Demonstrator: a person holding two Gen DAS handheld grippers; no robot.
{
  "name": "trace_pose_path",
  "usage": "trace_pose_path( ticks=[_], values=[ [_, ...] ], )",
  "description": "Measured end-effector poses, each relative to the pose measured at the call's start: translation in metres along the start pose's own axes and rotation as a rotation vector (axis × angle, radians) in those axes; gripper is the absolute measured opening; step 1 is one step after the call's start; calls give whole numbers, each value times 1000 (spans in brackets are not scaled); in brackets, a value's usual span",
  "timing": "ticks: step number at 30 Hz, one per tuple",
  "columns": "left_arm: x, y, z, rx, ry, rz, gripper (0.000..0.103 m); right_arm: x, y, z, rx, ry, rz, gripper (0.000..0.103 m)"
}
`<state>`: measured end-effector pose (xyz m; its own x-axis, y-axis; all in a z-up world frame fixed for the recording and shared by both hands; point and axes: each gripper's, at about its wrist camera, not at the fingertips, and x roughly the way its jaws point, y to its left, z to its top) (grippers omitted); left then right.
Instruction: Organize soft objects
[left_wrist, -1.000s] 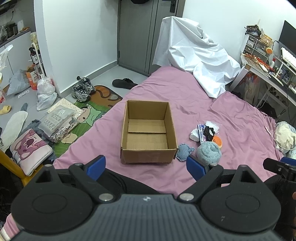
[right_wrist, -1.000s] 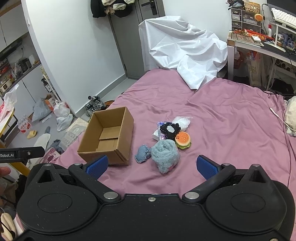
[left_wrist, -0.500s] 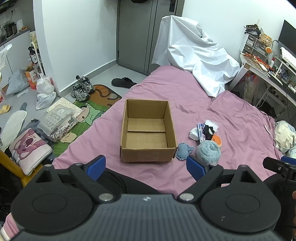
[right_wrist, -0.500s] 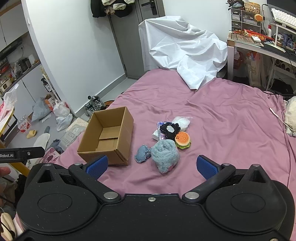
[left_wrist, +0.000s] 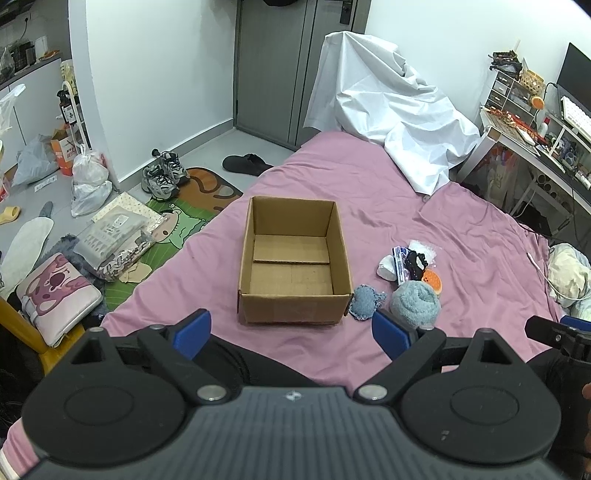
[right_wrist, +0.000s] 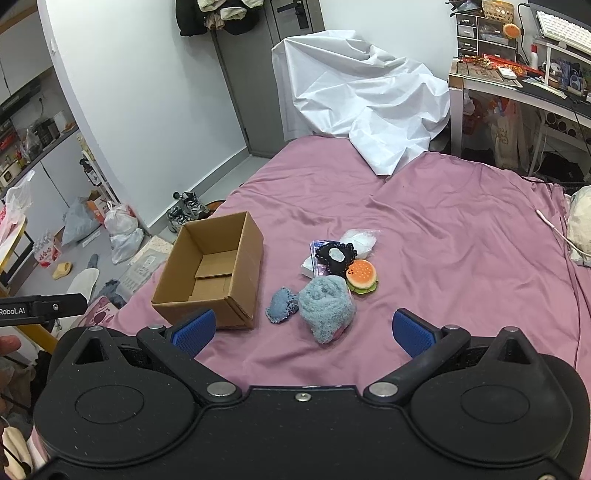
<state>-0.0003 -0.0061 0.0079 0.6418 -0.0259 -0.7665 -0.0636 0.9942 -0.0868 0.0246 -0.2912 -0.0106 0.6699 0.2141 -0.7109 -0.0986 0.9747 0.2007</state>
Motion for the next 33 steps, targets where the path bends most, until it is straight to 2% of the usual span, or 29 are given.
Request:
trace_pose_path(
  ticks=[11,16,33],
  values=[
    [16,-4,-3,-6,16,-6,93,8,-16,0,42,2,30,103],
    [27,-10,0,-12,24,-7,93,15,-26,0,62,9,71,103],
    [55,-34,11,-9,26,-45,92,47,-63,13,158,16,90,103]
  ],
)
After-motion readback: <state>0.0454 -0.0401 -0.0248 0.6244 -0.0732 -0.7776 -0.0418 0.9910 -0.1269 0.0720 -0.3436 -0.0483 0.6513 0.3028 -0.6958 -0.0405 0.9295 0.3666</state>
